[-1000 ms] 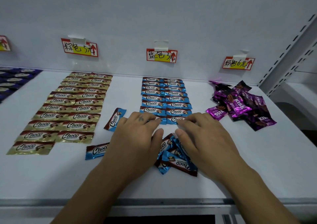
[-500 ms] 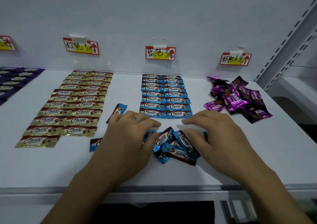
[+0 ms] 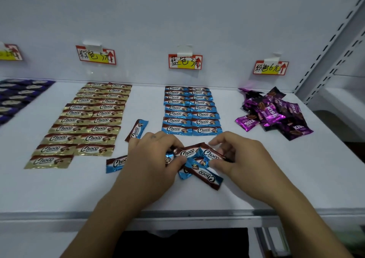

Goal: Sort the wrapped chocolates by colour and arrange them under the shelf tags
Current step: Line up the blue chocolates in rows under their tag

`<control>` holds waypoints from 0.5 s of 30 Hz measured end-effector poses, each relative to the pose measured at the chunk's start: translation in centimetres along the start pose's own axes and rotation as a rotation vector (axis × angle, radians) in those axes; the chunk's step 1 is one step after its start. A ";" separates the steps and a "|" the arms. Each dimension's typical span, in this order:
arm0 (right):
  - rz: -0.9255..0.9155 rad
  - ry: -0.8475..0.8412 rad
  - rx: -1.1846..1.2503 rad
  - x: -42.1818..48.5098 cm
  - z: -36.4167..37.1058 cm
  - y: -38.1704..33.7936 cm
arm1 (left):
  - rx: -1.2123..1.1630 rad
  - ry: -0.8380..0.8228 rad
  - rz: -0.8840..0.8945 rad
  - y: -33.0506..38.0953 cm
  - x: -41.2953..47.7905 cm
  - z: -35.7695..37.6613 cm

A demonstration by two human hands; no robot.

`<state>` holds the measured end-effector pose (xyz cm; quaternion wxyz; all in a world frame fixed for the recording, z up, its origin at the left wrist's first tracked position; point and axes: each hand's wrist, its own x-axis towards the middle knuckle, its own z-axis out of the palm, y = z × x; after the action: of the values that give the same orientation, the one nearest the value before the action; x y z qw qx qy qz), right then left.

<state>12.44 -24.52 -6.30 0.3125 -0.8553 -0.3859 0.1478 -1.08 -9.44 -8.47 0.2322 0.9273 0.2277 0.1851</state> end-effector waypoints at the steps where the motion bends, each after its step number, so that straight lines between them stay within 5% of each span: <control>1: -0.012 0.012 -0.004 0.2 -0.1 0.1 | -0.026 0.007 -0.005 0.1 0.1 -0.1; 8: -0.036 -0.008 0.096 1.2 -1.2 0.2 | -0.231 0.009 -0.017 -0.2 1.0 -1.0; 15: -0.050 -0.020 -0.060 3.6 -1.9 -1.0 | -0.216 -0.044 -0.329 -0.2 4.1 -2.5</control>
<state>15.17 -22.14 -4.25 0.2863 -0.8529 -0.4146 0.1366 1.09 -6.29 -5.52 0.3622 0.8512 0.3499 0.1477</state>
